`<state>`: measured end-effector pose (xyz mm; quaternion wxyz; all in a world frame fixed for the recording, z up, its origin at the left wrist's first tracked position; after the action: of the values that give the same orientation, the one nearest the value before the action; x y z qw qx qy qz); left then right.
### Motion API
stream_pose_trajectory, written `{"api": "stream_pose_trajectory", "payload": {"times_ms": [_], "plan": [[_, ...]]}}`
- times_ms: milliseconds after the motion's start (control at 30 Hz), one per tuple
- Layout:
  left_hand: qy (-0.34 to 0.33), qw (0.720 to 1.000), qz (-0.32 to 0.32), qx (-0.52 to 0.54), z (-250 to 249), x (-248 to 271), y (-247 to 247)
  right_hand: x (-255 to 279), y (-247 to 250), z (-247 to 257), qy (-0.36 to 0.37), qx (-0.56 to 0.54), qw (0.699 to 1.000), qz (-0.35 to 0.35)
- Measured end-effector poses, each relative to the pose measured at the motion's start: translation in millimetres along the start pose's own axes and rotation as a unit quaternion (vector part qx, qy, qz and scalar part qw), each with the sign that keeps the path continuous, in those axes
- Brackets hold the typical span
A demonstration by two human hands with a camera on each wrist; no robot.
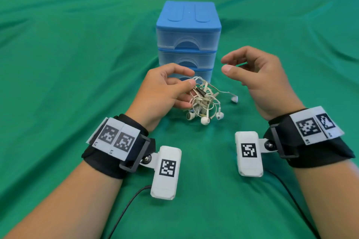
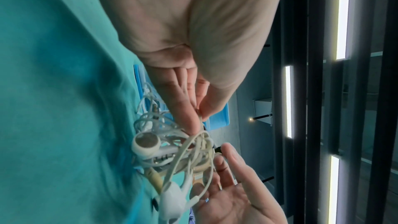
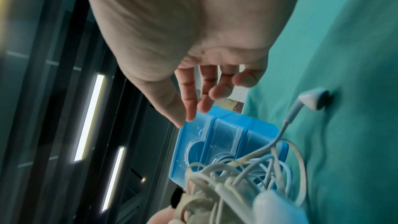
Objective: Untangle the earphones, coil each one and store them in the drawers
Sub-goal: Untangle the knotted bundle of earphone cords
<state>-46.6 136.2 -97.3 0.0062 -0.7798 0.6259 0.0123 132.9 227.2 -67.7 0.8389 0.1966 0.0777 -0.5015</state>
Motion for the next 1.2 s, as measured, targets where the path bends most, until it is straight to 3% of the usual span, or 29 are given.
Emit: {"api": "stream_pose_trajectory", "payload": {"times_ms": [133, 200, 267, 400, 533, 833, 933, 1100, 1200], "plan": [[0.0, 0.999, 0.011, 0.031, -2.3, 0.5, -3.2, 4.5, -11.1, 4.8, 0.022, -0.034, 0.995, 0.095], [-0.007, 0.999, 0.021, 0.042, -4.0, 1.2, -5.6, 8.0, -20.2, 7.7, 0.022, -0.009, 0.985, 0.169], [-0.016, 0.998, 0.03, 0.046, -5.3, 1.7, -7.3, 9.0, -23.6, 6.7, 0.02, 0.018, 0.98, 0.198], [-0.026, 0.998, 0.044, 0.041, -7.0, 2.9, -11.3, 7.8, -18.4, 1.0, 0.004, 0.029, 0.985, 0.172], [-0.035, 0.998, 0.052, 0.028, -7.9, 5.4, -15.8, 6.2, -12.5, -1.5, 0.012, 0.109, 0.984, 0.14], [-0.067, 0.996, 0.063, -0.014, -9.2, 4.3, -17.5, 6.8, -13.6, 2.9, 0.007, 0.159, 0.978, 0.135], [-0.081, 0.994, 0.072, -0.036, -8.1, 3.1, -18.8, 6.4, -11.2, -0.3, -0.011, 0.108, 0.987, 0.119], [-0.076, 0.979, 0.158, -0.107, -1.8, 4.6, -32.3, 4.3, -14.6, -2.2, -0.046, -0.037, 0.994, 0.091], [-0.085, 0.976, 0.15, -0.134, -1.2, 3.6, -32.5, 3.2, -16.0, -2.6, -0.063, -0.075, 0.992, 0.079]]}}
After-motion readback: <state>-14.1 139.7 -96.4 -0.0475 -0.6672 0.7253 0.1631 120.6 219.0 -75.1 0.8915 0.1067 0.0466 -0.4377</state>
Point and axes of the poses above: each hand's wrist, its own x-axis away from the middle knuckle, its own y-axis out of the back of the hand, z = x × y, the point moved 5 cm from there along -x, towards the middle knuckle, and after that the axes turned 5 degrees about z, right-handed, at the moved point
